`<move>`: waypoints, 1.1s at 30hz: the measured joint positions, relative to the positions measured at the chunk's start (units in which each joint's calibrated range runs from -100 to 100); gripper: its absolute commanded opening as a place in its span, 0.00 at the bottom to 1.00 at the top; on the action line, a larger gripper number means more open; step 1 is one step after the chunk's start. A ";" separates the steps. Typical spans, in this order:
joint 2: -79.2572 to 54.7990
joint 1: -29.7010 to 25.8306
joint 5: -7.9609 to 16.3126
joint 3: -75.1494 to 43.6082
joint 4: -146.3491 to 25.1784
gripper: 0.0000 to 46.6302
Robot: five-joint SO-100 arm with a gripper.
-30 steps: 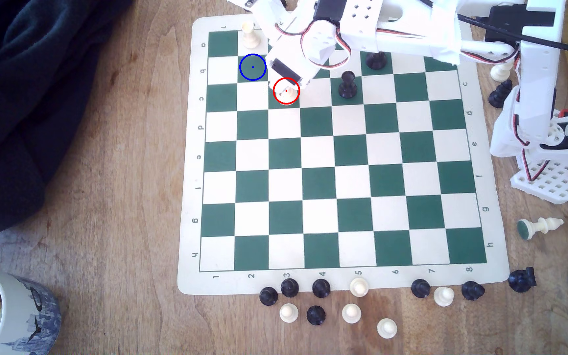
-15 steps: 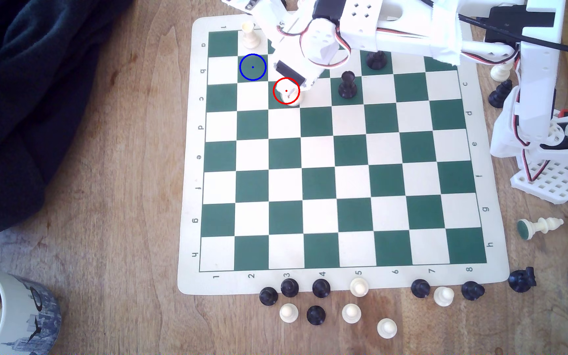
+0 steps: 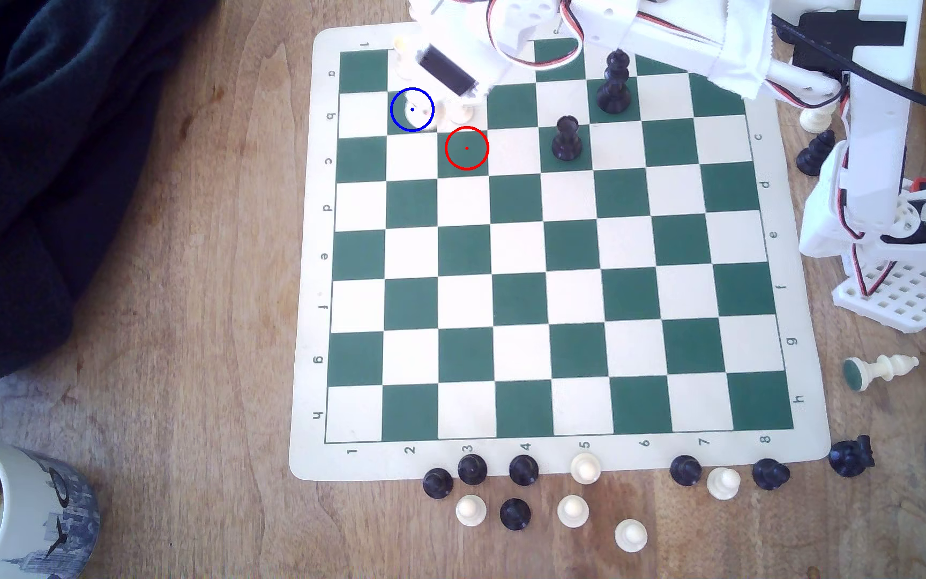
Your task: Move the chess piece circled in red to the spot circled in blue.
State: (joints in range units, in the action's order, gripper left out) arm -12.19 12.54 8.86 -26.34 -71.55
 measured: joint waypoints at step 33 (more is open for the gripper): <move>-15.75 4.13 0.59 -2.53 12.35 0.09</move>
State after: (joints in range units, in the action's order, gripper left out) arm -27.94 16.67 9.45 -28.87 -59.20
